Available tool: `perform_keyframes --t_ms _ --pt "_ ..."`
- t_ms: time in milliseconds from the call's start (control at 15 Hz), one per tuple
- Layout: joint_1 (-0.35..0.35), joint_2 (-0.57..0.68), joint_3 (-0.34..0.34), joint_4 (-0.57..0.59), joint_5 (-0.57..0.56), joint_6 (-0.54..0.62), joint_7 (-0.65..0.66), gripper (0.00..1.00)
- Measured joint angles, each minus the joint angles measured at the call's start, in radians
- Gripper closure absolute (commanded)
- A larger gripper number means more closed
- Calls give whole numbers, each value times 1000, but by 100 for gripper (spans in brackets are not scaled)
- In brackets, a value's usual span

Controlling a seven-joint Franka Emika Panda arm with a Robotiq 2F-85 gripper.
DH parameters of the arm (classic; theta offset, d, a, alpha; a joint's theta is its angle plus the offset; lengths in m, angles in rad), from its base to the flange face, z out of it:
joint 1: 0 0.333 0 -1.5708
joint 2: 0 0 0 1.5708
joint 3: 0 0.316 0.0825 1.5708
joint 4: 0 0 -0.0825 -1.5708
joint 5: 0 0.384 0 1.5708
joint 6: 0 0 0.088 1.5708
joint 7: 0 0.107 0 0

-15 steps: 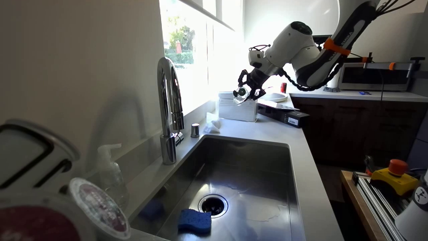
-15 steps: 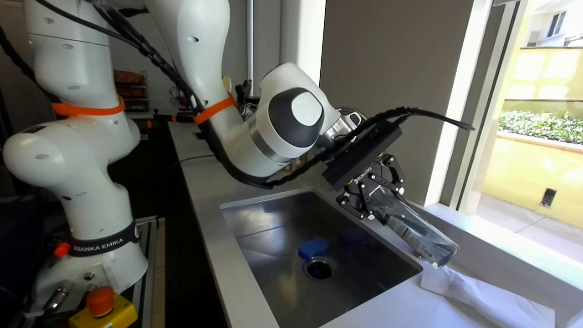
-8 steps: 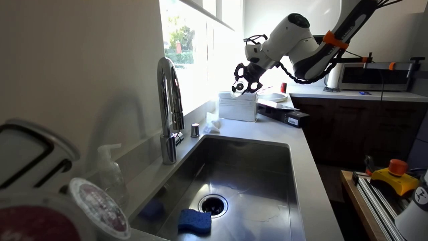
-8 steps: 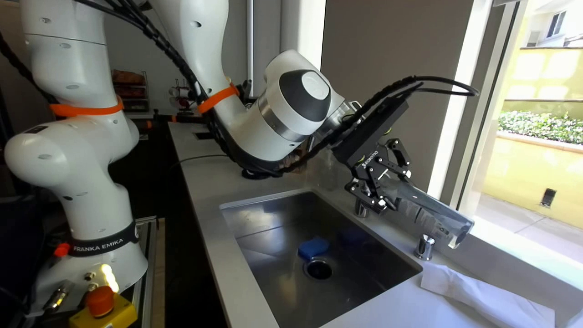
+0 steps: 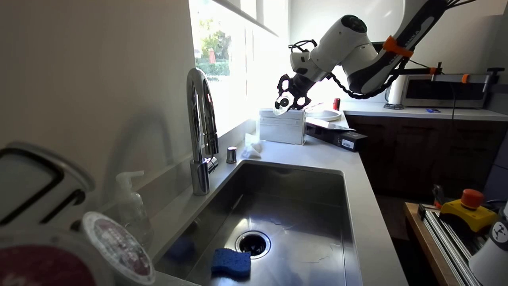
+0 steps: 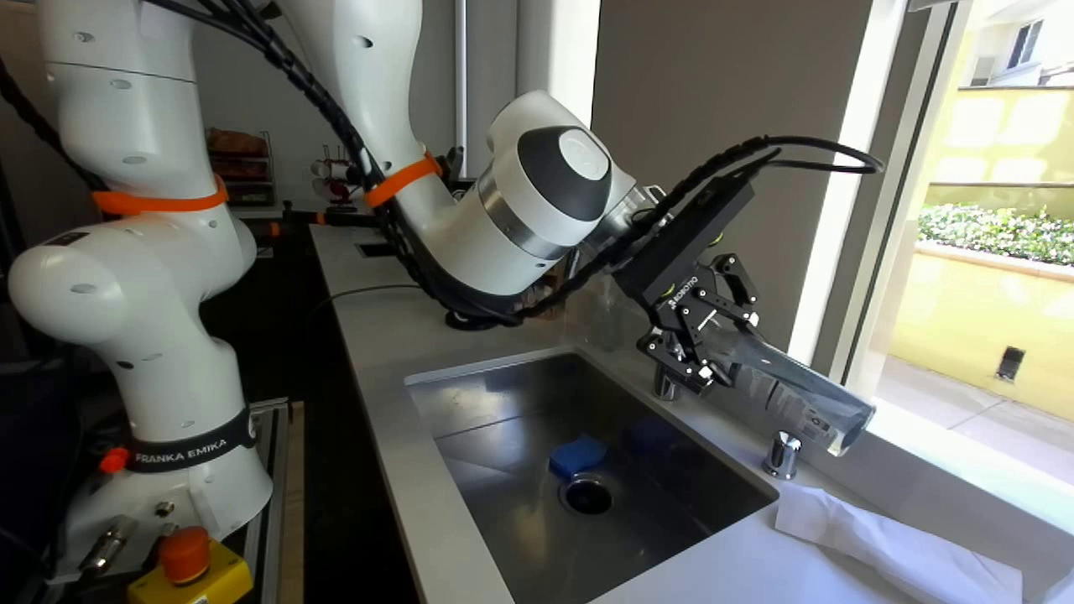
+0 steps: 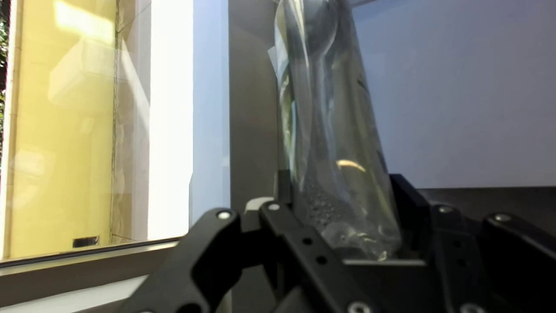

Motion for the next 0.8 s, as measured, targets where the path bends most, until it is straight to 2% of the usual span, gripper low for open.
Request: perform_keyframes --t_ms 533,800 --pt "2 -30 -1 17 -7 0 7 68" --pt "2 -51 0 54 -88 0 81 68"
